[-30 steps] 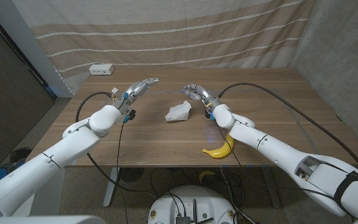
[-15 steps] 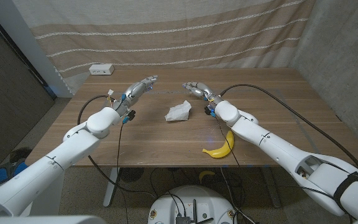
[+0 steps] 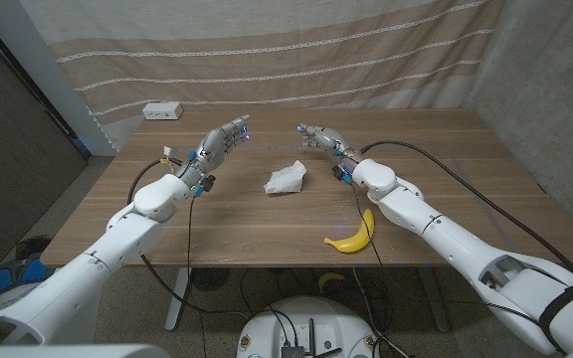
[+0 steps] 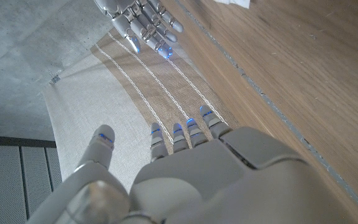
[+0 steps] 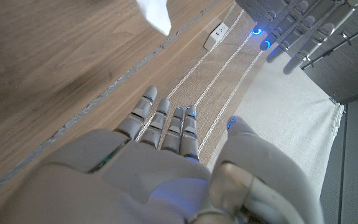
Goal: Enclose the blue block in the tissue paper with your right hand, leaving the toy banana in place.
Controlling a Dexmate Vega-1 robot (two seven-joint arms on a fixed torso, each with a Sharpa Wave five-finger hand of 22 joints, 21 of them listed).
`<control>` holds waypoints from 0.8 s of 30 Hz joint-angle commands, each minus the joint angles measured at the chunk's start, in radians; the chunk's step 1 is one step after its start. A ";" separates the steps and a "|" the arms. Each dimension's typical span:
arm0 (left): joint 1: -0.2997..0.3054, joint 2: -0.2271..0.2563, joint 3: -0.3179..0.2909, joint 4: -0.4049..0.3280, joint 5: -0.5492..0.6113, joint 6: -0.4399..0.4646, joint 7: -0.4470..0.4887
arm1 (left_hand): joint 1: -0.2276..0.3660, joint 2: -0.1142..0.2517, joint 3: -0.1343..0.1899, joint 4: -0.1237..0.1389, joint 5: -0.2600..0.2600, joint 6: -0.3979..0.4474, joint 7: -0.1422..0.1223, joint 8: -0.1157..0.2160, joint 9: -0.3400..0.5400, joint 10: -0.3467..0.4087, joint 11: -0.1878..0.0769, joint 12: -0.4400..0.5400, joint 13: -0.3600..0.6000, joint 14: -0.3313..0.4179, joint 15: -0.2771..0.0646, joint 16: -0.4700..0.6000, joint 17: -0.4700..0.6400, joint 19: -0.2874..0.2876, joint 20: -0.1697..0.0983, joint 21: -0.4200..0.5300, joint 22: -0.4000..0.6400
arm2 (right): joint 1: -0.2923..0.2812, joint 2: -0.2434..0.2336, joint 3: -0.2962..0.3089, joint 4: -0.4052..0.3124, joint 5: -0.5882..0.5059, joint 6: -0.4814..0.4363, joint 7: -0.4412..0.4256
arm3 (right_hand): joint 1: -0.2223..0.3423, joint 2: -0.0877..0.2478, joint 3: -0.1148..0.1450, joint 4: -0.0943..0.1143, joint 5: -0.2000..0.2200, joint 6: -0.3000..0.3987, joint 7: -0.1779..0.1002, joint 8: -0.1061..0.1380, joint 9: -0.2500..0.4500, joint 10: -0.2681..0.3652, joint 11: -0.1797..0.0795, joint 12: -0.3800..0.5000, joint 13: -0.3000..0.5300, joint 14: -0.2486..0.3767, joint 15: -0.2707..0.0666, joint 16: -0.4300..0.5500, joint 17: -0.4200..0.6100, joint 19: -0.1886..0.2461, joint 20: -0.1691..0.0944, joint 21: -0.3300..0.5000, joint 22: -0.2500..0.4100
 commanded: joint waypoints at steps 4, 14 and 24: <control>-0.017 -0.100 -0.020 0.137 -0.134 -0.145 -0.108 | -0.005 0.076 0.016 0.026 0.009 -0.005 0.027 0.002 0.002 0.006 -0.007 0.002 0.000 -0.004 -0.033 0.007 0.004 0.014 -0.020 0.007 0.003 | -0.087 0.026 0.091 -0.018 0.210 0.092 0.035 | -0.023 -0.003 0.000 0.012 0.001 0.002 0.016 -0.001 0.002 -0.005 0.012 -0.004 -0.003 -0.009 -0.008 -0.008 -0.004 0.006 -0.013 -0.002 0.001; -0.047 -0.156 -0.044 0.243 -0.250 -0.173 -0.219 | -0.007 0.068 0.014 0.028 0.008 0.005 0.020 0.006 0.001 0.011 -0.009 0.003 0.000 -0.001 -0.040 0.008 0.002 0.015 -0.020 0.005 0.003 | -0.143 0.061 0.131 -0.014 0.273 0.167 0.004 | -0.046 -0.008 -0.003 0.018 -0.001 0.015 0.030 0.003 0.000 0.006 0.026 -0.002 -0.009 -0.007 0.001 -0.015 -0.012 0.003 -0.001 -0.004 -0.001; -0.055 -0.172 -0.073 0.288 -0.281 -0.166 -0.220 | -0.005 0.051 0.011 0.020 0.006 0.004 0.027 0.006 0.000 0.004 -0.010 0.000 -0.001 -0.007 -0.040 0.003 -0.001 0.011 -0.007 -0.001 0.002 | -0.221 0.077 0.177 -0.053 0.275 0.253 -0.094 | -0.057 -0.017 -0.006 0.013 0.000 0.026 0.039 0.005 -0.001 0.011 0.035 -0.002 -0.013 -0.004 0.007 -0.021 -0.020 0.004 0.003 -0.005 -0.002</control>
